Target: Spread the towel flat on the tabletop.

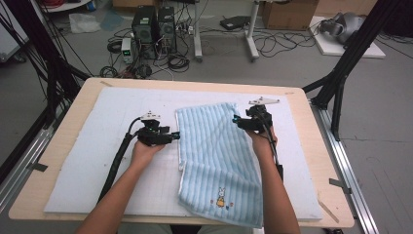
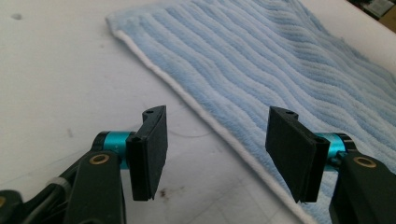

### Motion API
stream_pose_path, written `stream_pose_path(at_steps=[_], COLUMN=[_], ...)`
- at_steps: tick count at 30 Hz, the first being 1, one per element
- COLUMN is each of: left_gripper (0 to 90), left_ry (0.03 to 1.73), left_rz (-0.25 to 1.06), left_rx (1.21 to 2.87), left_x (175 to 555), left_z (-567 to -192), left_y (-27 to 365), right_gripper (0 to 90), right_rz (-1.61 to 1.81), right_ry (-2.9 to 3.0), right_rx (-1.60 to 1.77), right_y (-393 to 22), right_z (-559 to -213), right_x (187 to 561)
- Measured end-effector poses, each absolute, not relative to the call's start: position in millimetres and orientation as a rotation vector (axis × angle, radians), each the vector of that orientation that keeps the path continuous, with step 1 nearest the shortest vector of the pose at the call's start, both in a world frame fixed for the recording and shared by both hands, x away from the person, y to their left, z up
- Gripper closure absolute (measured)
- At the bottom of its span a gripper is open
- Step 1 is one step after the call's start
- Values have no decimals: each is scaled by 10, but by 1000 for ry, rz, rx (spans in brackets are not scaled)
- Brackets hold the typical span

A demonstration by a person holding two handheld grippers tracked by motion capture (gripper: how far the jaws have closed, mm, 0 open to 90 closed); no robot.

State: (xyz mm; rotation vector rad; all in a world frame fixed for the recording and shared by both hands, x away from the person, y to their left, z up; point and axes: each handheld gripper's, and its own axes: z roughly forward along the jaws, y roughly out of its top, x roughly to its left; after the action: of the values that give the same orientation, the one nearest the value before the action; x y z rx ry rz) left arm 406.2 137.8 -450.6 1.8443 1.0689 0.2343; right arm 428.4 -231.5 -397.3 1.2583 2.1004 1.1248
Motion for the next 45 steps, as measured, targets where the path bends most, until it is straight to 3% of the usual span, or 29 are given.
stream_pose_path(at_steps=[4,8,11,13,15,31,41,43,45], left_gripper=[396,427,570,791,859,862,852,788,631], left_ry=[1040,1007,1023,1007,1001,1252,1261,1254,1271], left_rz=[252,367,458,455,469,448,458,451,418], left_rx=[1927,2020,2061,2060,2067,1858,1848,1832,1788], left_x=[4066,4044,4034,4044,4057,4411,4570,4562,4557], left_z=[-4499,-4502,-4476,-4476,-4475,-4516,-4515,-4502,-4487], left_y=[1181,1011,969,966,956,1706,1847,1846,1857], right_gripper=[401,401,400,393,391,397,428,450,464], right_rz=[1123,1131,1129,1125,1127,1125,1181,1175,1154], right_ry=[2086,2061,2056,2054,2061,2192,2196,2212,2242], right_rx=[1268,1291,1311,1316,1319,1223,1222,1222,1217], right_y=[-2445,-2564,-2616,-2633,-2629,-2319,-2130,-2059,-1973], right_z=[-4009,-4039,-4054,-4057,-4064,-4212,-4235,-4262,-4303], right_x=[4148,4058,4028,4012,3999,3920,3999,4062,4139])
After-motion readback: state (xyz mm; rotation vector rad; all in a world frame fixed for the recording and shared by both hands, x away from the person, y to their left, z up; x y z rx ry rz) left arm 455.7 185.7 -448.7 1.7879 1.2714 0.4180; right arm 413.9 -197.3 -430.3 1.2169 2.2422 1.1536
